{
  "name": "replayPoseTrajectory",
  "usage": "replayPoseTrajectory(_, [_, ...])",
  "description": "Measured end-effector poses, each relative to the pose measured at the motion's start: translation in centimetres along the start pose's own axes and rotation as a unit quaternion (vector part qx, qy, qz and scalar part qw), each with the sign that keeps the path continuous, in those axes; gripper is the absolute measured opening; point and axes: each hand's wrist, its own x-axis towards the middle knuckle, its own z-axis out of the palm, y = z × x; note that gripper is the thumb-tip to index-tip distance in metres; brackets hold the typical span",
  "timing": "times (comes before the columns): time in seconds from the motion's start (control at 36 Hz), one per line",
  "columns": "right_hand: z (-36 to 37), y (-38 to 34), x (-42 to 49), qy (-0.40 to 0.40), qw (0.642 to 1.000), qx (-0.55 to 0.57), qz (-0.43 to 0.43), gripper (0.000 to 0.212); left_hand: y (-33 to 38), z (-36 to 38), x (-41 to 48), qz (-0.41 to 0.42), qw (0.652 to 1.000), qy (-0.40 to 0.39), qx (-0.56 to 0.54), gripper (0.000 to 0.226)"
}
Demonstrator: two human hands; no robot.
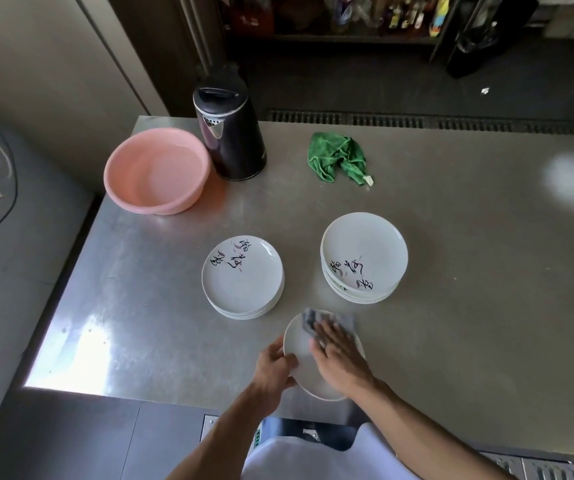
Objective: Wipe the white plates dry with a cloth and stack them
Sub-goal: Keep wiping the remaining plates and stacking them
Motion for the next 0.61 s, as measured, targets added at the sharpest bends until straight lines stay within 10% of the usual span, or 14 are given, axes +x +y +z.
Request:
replayPoseTrajectory(0.11, [-0.8,-0.7,0.1,-0.01,0.995,0.053,0.082,0.056,-0.8,0.0,0.2,-0.035,0.994,0.073,-0.076,0.054])
replayPoseTrajectory(0.33, [-0.9,-3.8,-2.1,-0.039,0.95,0.288,-0.119,0.048,-0.2,-0.2,0.2,-0.014,0.998,0.053,0.016,0.029])
replayPoseTrajectory(0.61, [0.8,-1.3,0.0,-0.029,0.999,0.031,0.01,0.057,0.7,-1.0,-1.0,-0.031,0.999,-0.03,0.032,0.064])
